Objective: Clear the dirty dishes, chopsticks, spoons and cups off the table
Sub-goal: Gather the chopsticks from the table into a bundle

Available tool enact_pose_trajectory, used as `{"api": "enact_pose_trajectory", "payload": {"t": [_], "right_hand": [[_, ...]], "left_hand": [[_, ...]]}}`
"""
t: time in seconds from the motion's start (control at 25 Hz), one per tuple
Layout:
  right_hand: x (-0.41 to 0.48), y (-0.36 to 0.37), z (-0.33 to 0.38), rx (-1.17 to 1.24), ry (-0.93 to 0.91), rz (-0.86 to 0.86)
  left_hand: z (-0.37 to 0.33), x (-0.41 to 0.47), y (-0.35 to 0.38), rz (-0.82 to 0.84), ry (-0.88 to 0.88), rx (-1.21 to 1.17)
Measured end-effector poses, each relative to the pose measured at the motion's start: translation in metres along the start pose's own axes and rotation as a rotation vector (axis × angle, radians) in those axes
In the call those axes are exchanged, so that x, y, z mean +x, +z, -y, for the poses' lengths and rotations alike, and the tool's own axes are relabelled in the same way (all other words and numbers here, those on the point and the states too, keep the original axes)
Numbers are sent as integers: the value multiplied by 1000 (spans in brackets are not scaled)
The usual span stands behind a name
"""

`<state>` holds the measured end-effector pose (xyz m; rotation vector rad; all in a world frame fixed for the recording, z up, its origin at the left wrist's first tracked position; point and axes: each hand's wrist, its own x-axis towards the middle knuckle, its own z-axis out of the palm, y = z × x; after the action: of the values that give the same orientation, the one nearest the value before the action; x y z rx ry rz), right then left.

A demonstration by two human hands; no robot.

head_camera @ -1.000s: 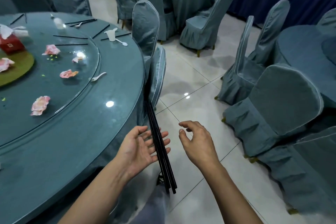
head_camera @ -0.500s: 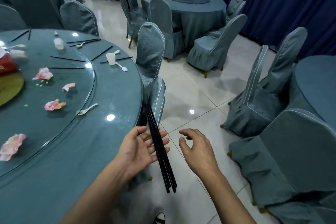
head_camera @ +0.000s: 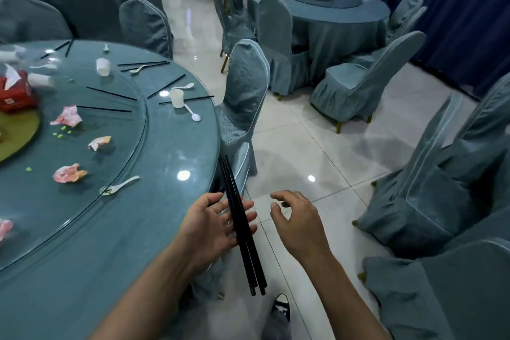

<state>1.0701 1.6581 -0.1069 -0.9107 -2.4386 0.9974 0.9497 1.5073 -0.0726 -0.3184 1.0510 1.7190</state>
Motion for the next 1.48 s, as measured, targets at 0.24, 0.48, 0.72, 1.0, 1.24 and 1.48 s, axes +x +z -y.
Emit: {"api": "enact_pose_trajectory", "payload": {"t": [0.24,0.48,0.72,1.0,1.24,1.48], "right_hand": [[104,-24,-37,-1,-94,96],[195,-45,-66,-22,-173,185],[264,-32,-78,0,-222,278],[366,3,-69,-19,-280,362],[457,37,-37,-66,-359,431],[511,68,-21,-80,-396,503]], "left_hand": [[-17,71,61,-54,70,-96],[-31,125,105,-81,111,-219],[-65,170,121,-113,176,-276],[-131,239,123,-151,237,-352],[-196,292,123,-197,273,-410],[-230,319,115,-235,300,-477]]}}
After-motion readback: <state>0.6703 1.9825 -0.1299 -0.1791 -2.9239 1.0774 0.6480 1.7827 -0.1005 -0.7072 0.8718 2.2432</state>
